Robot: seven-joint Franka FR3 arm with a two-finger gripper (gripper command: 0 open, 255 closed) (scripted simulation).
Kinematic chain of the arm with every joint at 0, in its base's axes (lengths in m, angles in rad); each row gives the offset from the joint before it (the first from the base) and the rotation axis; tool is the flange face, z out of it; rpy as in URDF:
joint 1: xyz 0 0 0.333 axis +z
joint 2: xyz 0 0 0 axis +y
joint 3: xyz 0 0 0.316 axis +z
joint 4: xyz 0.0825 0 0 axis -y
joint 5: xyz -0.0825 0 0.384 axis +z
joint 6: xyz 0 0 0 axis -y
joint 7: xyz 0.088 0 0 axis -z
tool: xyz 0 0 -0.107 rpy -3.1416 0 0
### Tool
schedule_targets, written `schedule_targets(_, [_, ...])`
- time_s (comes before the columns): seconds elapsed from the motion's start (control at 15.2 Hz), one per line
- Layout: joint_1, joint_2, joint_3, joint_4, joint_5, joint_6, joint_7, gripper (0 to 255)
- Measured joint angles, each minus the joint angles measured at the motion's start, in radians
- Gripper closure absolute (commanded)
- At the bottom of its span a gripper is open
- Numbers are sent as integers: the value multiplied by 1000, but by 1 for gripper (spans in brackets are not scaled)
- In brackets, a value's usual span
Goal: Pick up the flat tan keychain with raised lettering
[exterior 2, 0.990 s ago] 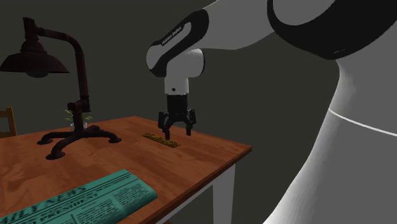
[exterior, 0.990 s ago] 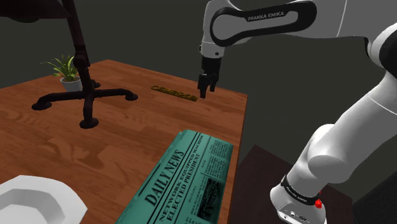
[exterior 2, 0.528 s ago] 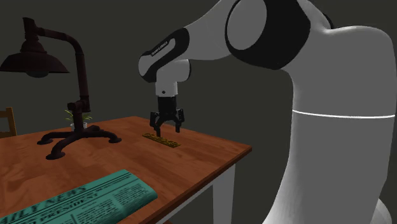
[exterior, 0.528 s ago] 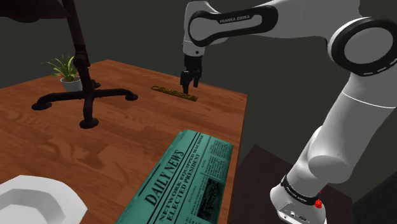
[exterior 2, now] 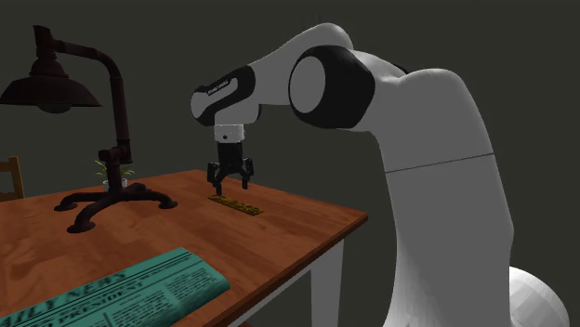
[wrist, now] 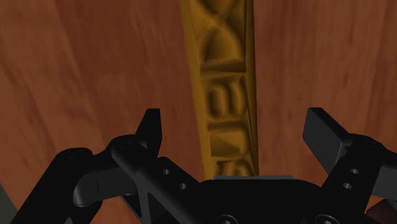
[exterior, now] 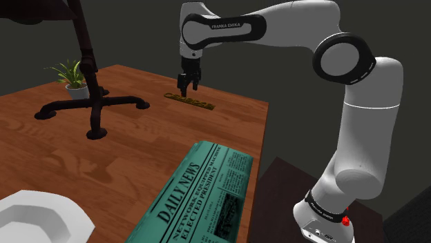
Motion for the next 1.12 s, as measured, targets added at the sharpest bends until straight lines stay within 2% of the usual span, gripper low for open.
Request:
schedule_targets(0.13, [2, 22, 0, 9, -4, 15, 1, 0])
schedule_targets(0.46, [0, 26, -2, -46, -5, 74, 1, 0])
schedule_targets(0.53, [1, 29, -1, -49, -5, 80, 2, 255])
schedule_targets(1.12, [4, 25, 3, -51, -2, 88, 3, 255])
